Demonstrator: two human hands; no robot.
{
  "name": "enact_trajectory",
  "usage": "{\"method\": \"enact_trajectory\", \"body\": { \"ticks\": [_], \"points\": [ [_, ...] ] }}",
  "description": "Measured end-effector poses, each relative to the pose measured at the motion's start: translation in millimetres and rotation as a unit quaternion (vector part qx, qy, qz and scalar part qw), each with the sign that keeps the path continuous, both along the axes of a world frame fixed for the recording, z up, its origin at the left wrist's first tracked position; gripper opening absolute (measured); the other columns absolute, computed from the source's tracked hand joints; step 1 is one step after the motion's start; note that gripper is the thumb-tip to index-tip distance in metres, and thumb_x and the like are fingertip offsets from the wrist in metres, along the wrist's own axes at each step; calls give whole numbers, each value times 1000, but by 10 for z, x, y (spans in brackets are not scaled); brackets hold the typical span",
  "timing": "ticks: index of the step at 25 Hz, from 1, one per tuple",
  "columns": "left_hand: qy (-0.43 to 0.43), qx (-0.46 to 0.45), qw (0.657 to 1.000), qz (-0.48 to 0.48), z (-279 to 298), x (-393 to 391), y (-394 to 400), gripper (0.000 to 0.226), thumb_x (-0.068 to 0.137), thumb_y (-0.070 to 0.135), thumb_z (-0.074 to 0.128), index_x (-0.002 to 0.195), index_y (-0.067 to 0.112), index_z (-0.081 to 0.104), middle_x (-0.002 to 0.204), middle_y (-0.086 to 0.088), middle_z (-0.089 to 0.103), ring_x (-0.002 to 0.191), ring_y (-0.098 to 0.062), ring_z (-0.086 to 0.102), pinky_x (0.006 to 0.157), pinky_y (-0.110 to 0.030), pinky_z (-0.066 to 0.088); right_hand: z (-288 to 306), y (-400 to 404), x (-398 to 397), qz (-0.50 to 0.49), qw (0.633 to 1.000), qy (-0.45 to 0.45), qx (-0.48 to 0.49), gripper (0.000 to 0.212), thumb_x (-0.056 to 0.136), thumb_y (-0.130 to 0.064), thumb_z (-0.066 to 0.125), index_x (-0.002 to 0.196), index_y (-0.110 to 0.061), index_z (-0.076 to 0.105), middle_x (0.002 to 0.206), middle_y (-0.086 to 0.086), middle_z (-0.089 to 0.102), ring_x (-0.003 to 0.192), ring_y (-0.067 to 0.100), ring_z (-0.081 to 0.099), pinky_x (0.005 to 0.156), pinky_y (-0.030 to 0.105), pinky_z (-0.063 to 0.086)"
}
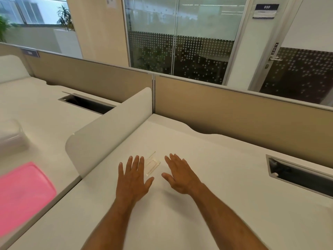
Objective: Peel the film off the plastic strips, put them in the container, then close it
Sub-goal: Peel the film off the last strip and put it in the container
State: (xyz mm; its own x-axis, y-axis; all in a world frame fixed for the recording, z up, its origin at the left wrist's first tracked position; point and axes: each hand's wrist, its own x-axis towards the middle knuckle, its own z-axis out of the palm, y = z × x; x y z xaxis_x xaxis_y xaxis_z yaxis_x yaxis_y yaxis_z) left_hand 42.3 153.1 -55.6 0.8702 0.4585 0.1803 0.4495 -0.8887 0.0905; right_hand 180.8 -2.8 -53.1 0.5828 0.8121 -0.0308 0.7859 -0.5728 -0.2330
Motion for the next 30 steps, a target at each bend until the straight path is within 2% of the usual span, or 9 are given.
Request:
{"method": "enact_trajectory", "body": {
  "ticks": [2,5,11,14,18,21,25,28,30],
  "points": [
    [-14,-6,1000,11,0,0,127,72,87,50,60,144,9,45,147,-12,52,139,-35,42,110,-59,34,-10,234,33,30,999,-25,-11,66,101,-51,27,156,-22,4,165,2,-1,151,19,-6,119,39,-5],
    [5,-18,1000,23,19,1,276,52,89,44,58,132,14,57,125,-4,67,116,-30,59,86,-44,51,2,520,81,78,995,-65,-22,62,102,-39,35,155,-21,8,165,3,3,151,21,-2,120,43,0],
    [-32,-1,999,-3,-56,-70,369,21,75,32,76,87,16,73,73,1,73,66,-24,64,50,-32,47,3,824,121,152,982,-104,-44,52,100,-22,45,149,-18,29,159,6,27,149,26,14,121,47,9],
    [-66,10,998,-6,-95,-82,357,15,69,26,81,72,18,70,60,4,66,52,-21,60,40,-28,40,2,828,136,147,982,-112,-25,42,96,-16,50,138,-17,46,142,6,49,136,26,37,118,43,18],
    [-68,22,997,-32,-106,-62,266,15,70,24,82,66,20,68,56,5,64,49,-20,58,38,-25,36,32,667,177,140,981,-131,-14,29,91,-11,54,119,-16,58,111,6,66,96,29,60,87,35,40],
    [-83,5,996,-44,-74,-5,148,13,73,24,82,69,21,70,59,5,66,52,-22,60,40,-27,40,27,461,211,118,987,-105,0,29,89,-8,54,116,-19,58,107,4,66,91,27,59,74,36,43],
    [-84,-145,986,-8,-35,137,29,17,93,39,58,97,30,72,90,11,74,85,-17,66,69,-31,47,84,109,279,80,995,-58,12,26,96,-15,49,118,-23,59,111,0,66,98,23,58,79,35,46],
    [-54,-265,963,-15,48,265,-102,15,90,42,61,91,34,73,88,16,73,84,-8,64,73,-28,49,155,-233,287,40,999,-11,33,26,95,-27,50,120,-23,59,112,-1,65,103,21,57,87,34,46],
    [-36,-335,941,-33,69,321,-183,13,87,37,64,78,36,72,77,17,71,74,-4,63,70,-27,50,203,-472,272,29,998,30,48,43,86,-48,58,123,-26,58,114,-7,63,106,14,54,91,28,43]
  ]
}}
